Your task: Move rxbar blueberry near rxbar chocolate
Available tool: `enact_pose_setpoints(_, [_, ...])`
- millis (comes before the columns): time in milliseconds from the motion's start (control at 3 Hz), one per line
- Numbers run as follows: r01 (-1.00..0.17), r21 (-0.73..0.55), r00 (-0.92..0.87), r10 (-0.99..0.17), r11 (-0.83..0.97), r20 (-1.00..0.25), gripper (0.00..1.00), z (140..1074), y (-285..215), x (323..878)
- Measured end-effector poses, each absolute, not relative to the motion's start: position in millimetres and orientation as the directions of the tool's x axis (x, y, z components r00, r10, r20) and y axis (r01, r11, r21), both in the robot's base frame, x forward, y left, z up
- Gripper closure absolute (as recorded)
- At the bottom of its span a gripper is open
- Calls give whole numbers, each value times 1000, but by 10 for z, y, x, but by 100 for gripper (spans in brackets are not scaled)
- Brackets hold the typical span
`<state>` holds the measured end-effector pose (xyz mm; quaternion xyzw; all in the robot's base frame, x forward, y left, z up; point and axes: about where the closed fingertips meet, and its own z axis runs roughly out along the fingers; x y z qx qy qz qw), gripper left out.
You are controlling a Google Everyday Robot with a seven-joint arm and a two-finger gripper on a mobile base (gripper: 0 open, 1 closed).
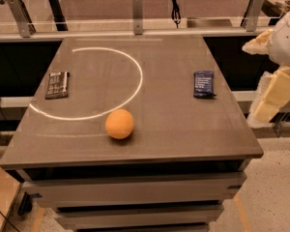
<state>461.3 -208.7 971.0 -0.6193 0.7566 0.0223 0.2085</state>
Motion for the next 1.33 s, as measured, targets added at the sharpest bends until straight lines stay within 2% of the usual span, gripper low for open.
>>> enact_pose_setpoints(333, [-946, -235, -98, -889, 223, -448, 0, 9677, -2038, 4831])
enact_pose_setpoints(667, [-925, -241, -123, -831, 295, -543, 0, 9605, -2125, 5152])
enact_pose_setpoints(1333, [-922, -231, -126, -804, 311, -582, 0, 9543, -2056, 5264])
